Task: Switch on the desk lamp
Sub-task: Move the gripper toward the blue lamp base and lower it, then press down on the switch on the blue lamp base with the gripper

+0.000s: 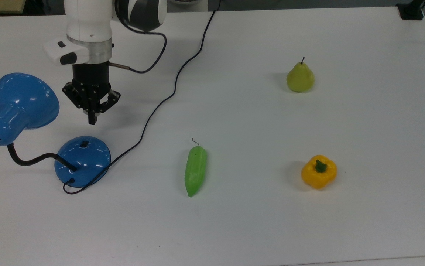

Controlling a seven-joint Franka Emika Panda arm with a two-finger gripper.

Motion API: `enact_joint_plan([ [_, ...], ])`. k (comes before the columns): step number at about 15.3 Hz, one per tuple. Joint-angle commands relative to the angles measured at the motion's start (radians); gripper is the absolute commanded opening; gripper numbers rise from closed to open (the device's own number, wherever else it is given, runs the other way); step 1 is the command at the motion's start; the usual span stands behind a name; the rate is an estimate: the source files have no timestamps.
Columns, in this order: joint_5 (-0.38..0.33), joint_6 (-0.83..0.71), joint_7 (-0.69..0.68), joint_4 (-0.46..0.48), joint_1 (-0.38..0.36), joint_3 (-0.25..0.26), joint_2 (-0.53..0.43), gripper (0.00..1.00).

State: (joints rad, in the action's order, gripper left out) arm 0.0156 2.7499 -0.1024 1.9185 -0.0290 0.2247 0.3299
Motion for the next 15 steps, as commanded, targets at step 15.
enact_joint_plan([
  [15, -0.014, 0.203, 0.006, -0.085, 0.052, 0.012, 0.185, 0.0],
])
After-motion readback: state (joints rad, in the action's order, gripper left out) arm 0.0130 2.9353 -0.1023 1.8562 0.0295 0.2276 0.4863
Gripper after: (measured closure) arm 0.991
